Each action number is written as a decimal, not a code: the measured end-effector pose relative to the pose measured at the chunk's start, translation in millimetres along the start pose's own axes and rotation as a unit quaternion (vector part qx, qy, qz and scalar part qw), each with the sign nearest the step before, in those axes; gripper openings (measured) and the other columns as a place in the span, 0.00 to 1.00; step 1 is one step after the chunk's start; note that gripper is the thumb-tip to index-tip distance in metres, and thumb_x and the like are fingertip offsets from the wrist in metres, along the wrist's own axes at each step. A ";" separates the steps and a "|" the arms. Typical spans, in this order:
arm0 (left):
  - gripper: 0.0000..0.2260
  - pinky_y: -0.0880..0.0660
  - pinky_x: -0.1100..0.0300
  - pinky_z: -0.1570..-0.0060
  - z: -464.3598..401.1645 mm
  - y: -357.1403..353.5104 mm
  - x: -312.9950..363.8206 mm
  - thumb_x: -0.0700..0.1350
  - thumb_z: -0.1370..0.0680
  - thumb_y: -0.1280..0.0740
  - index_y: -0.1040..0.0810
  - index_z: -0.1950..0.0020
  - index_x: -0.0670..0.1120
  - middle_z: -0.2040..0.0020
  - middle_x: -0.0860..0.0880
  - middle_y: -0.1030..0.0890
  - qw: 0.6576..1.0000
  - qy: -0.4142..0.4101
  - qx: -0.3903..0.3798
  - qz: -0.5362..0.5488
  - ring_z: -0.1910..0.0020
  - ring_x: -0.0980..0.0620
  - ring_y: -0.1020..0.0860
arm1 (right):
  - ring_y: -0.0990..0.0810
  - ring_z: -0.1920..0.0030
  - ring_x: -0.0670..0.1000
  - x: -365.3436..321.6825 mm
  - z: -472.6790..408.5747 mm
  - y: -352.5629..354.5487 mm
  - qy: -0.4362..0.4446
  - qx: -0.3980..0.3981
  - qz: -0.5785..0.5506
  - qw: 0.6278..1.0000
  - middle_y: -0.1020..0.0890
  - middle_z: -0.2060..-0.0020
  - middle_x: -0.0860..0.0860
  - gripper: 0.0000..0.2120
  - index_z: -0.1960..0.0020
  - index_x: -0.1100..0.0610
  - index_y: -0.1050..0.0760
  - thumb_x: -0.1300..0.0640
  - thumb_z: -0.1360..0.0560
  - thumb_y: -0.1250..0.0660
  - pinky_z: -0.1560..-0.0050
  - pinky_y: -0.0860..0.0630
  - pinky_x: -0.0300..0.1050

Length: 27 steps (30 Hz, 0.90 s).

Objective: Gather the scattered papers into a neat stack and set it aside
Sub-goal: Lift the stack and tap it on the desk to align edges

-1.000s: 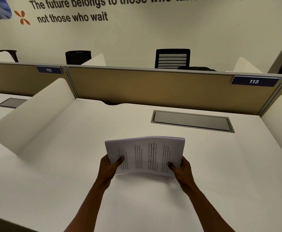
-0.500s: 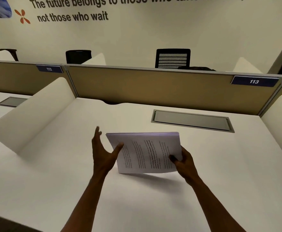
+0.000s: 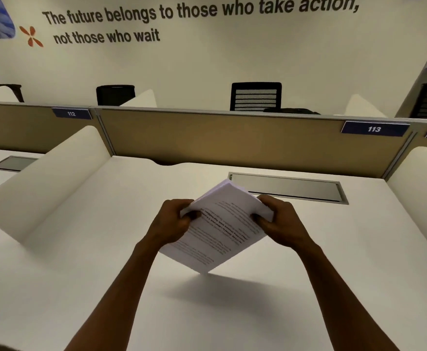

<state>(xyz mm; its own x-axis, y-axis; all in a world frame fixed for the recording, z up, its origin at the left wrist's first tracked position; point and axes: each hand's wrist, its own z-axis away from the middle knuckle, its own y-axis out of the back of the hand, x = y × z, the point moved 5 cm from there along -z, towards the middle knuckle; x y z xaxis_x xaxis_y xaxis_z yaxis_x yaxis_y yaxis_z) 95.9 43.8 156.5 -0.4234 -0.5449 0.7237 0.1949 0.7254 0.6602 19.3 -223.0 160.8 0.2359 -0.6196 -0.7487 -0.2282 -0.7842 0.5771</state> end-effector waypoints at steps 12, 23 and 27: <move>0.08 0.18 0.56 0.57 35.0 -27.9 -39.8 0.43 0.21 0.32 0.17 0.45 0.42 0.49 0.45 0.13 0.925 0.126 0.116 0.339 0.54 0.46 0.15 | 0.17 0.43 0.57 33.3 25.4 -48.6 -0.128 -0.032 -0.381 0.915 0.16 0.44 0.54 0.17 0.39 0.52 0.23 0.57 0.27 0.27 0.50 0.18 0.45; 0.09 0.18 0.58 0.54 61.0 -66.8 -61.1 0.41 0.20 0.35 0.20 0.40 0.44 0.46 0.46 0.14 0.899 0.166 0.097 0.394 0.48 0.46 0.16 | 0.17 0.44 0.55 48.3 50.7 -87.6 -0.167 0.040 -0.334 0.927 0.16 0.45 0.51 0.10 0.41 0.52 0.23 0.61 0.21 0.35 0.44 0.20 0.62; 0.08 0.17 0.57 0.56 60.0 -65.5 -58.6 0.41 0.19 0.35 0.19 0.42 0.48 0.48 0.48 0.14 0.906 0.157 0.107 0.379 0.49 0.48 0.15 | 0.17 0.46 0.53 47.1 48.0 -84.9 -0.165 0.048 -0.308 0.936 0.16 0.47 0.48 0.10 0.43 0.47 0.24 0.59 0.21 0.35 0.46 0.18 0.58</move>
<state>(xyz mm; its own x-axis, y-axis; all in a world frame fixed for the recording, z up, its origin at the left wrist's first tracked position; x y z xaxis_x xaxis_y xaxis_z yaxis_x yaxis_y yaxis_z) 54.9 53.4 58.8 0.0391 0.0759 0.9964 0.1333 0.9878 -0.0805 4.4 -184.0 60.9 0.0490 0.0055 -0.9988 -0.2326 -0.9724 -0.0167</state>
